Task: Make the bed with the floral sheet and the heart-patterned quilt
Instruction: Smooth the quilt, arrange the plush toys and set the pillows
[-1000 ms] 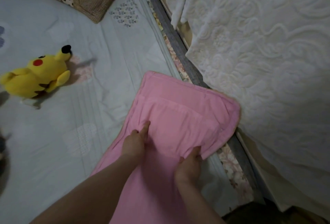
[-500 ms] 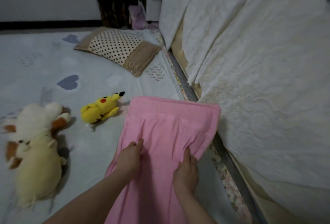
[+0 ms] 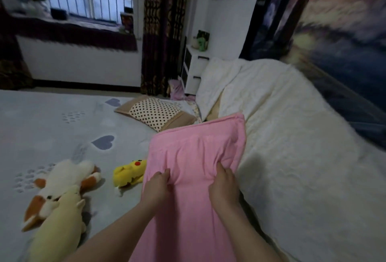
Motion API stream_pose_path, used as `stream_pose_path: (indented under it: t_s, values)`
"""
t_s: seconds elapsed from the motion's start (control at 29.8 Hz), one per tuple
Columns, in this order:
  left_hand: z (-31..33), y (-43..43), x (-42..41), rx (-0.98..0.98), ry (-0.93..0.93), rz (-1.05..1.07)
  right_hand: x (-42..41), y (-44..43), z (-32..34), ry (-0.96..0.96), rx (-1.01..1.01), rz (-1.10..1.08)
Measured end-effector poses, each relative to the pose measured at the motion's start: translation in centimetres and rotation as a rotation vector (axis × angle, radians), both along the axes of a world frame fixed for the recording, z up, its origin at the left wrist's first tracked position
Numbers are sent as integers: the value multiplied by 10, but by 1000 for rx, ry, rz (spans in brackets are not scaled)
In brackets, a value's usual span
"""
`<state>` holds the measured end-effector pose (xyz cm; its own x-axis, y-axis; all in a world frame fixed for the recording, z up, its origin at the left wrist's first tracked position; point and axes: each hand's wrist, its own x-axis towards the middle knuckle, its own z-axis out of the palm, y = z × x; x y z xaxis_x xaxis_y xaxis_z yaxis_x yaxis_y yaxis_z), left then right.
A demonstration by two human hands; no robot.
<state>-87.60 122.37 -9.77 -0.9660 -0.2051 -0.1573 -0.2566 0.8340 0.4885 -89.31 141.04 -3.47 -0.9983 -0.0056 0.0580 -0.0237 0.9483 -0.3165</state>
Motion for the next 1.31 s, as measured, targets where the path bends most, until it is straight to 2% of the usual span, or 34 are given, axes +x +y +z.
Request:
stream_pose_path:
  t_s: [0.27,0.44,0.57,0.77,0.94,1.17,1.31]
  values:
    - [85,22,-46,11,263,-43,-30,-13,120,310,195,-7]
    - [113,9,-61,-62,394,-44,-43,-13,138,357,221,-36]
    - [96,-7,-53,-114,310,-66,-34,-11,102,237,215,-27]
    - [38,-31,-25,-180,94,-99,-9,-19,16,-74,190,2]
    - [-9,-39,-3,-190,-41,-110,9,-25,-30,-230,189,11]
    - [-47,-42,23,-146,-160,-94,20,-31,-58,-317,184,3]
    - [-47,-49,11,-163,-87,-85,6,-34,-56,-288,155,26]
